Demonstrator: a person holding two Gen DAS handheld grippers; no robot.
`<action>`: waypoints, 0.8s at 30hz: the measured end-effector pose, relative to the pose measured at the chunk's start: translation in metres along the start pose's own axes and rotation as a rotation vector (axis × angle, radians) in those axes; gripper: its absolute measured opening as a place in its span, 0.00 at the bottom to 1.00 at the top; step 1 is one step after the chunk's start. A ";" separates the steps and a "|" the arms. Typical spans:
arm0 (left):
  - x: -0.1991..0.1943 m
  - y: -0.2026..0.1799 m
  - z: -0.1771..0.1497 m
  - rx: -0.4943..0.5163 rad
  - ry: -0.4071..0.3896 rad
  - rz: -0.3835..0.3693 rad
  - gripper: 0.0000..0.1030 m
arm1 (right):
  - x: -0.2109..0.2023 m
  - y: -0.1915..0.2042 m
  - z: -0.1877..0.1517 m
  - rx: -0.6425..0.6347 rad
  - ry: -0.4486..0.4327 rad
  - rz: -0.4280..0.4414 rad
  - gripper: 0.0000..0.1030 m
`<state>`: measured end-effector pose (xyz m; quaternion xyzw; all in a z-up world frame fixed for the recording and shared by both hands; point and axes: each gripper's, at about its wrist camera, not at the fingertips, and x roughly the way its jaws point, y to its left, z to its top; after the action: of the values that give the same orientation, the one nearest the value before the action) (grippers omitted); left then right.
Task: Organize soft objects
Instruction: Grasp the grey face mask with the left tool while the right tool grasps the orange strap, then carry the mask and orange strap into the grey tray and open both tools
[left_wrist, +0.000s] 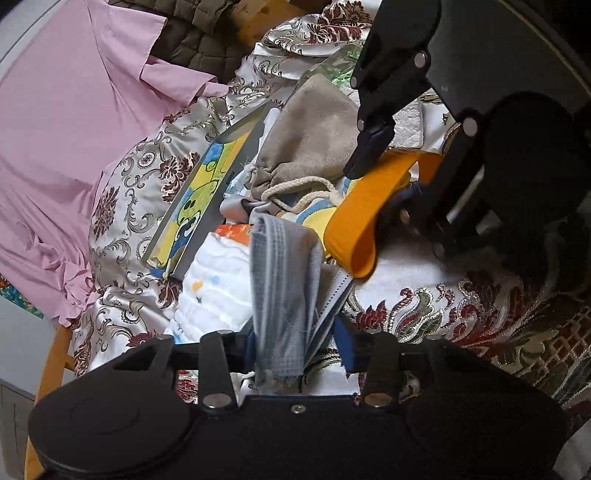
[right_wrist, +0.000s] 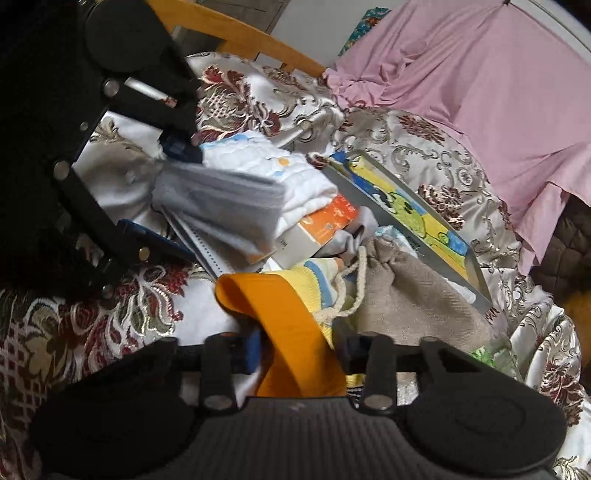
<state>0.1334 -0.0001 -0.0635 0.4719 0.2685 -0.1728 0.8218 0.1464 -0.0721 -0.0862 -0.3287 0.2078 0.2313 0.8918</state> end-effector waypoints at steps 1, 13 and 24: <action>-0.001 -0.001 0.000 0.002 -0.001 0.002 0.40 | -0.001 -0.002 -0.001 0.012 0.001 0.006 0.33; 0.005 -0.007 0.000 0.052 0.024 0.026 0.41 | -0.006 -0.006 -0.006 0.054 0.003 -0.011 0.16; -0.015 0.010 0.009 -0.106 0.000 -0.028 0.17 | -0.031 -0.036 -0.010 0.243 -0.045 0.016 0.11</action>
<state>0.1299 -0.0021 -0.0440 0.4237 0.2838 -0.1697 0.8433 0.1391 -0.1121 -0.0596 -0.2113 0.2169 0.2186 0.9276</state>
